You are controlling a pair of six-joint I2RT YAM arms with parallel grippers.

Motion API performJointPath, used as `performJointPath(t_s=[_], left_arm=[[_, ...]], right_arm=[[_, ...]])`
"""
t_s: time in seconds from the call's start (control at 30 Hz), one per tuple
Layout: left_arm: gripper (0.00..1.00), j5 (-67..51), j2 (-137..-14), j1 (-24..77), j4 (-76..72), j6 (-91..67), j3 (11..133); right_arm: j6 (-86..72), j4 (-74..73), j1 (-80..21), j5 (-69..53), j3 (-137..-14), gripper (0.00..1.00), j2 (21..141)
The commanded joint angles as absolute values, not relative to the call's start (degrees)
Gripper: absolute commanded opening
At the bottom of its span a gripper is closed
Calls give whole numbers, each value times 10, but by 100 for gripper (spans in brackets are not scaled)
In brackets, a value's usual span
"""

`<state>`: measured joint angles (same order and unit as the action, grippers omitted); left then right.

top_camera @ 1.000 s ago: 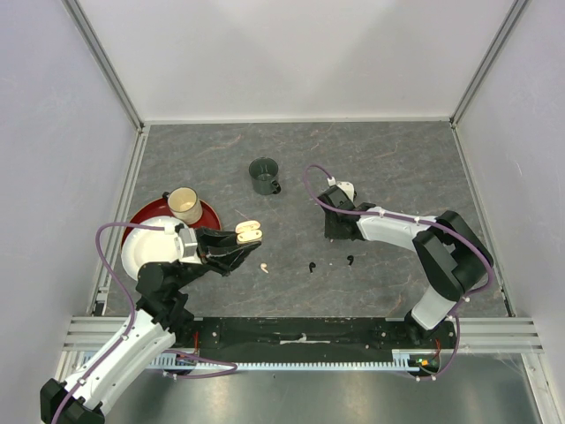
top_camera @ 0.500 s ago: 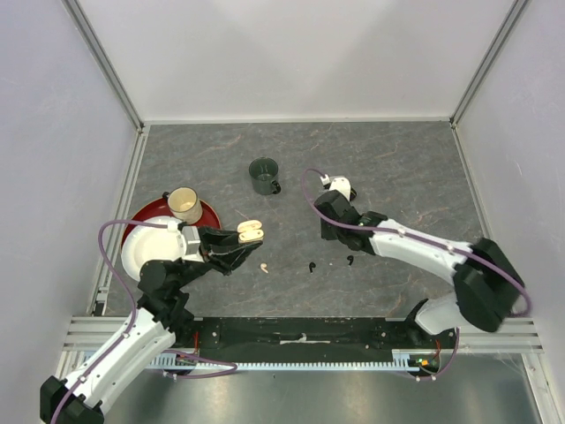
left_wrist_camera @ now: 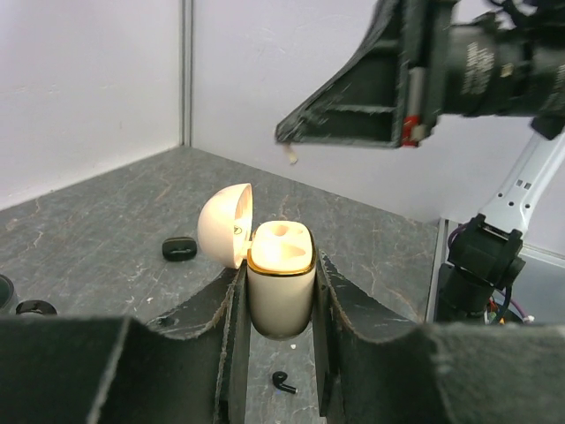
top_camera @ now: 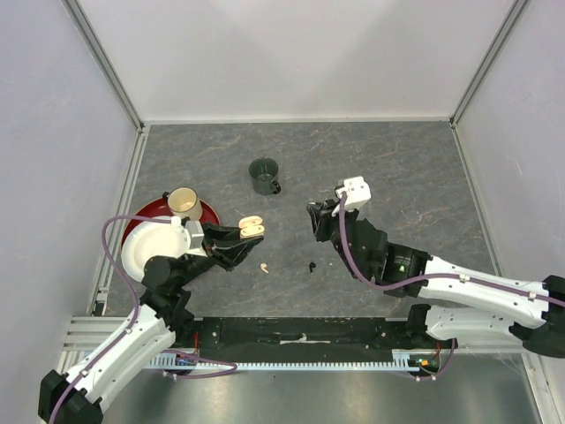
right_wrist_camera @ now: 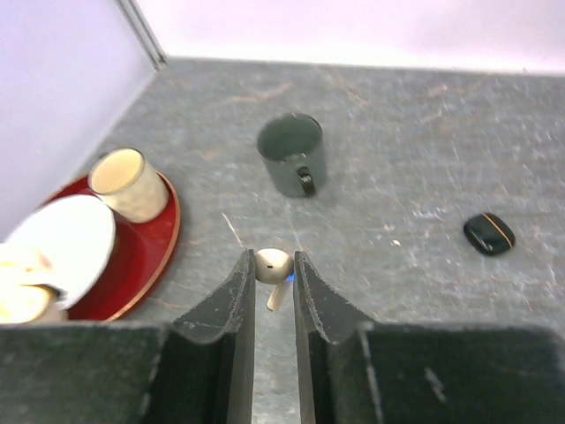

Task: Insert the wireless bluetooth earbuds into the charging case
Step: Pick up the earbud from the center of the board, then place the earbud in the charging case.

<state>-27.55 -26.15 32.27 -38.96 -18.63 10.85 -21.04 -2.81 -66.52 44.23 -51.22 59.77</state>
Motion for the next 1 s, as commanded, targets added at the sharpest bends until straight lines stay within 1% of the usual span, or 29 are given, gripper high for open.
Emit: performJointPath(t_s=[0.0,0.17,0.37,0.67,0.97], left_arm=[[2,-264,-279,325,-421,-205,124],[2,-273,-290,325,-432,-195,130],[2,-281,-293,325,-430,-169,138],[2,-280,-283,326,-429,-143,140],[2,-279,-276,326,-429,-127,141]], right_arm=[[-128,89,-732,537,-516,3,575],[-64,170,-809,576,-528,3,593],[-31,227,-853,591,-557,2,644],[-24,291,-861,576,-572,2,696],[-31,294,-861,569,-604,2,739]])
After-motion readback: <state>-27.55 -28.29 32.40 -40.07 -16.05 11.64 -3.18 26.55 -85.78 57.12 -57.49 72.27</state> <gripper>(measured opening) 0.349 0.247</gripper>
